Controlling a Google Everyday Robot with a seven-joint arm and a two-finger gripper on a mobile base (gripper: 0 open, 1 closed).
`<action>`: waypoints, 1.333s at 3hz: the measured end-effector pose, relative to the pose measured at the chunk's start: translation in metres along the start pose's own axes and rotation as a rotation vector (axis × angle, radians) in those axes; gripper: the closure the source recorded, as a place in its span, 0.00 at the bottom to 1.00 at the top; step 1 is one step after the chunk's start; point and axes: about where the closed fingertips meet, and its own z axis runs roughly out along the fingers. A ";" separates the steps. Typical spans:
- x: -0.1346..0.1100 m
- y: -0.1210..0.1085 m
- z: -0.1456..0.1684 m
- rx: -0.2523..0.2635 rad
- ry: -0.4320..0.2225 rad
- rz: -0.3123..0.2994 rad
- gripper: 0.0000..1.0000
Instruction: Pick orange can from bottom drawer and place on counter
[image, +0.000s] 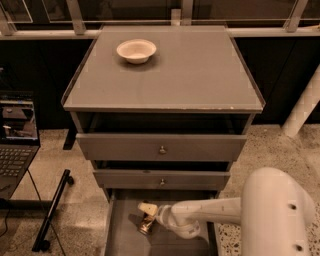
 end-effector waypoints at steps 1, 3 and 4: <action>0.011 -0.003 0.030 0.057 0.033 -0.016 0.00; 0.016 -0.005 0.059 0.069 0.055 0.009 0.00; 0.018 0.002 0.082 0.074 0.086 0.000 0.00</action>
Offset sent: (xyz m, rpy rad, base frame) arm 0.0026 0.0098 -0.0249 -0.0410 0.0378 0.0080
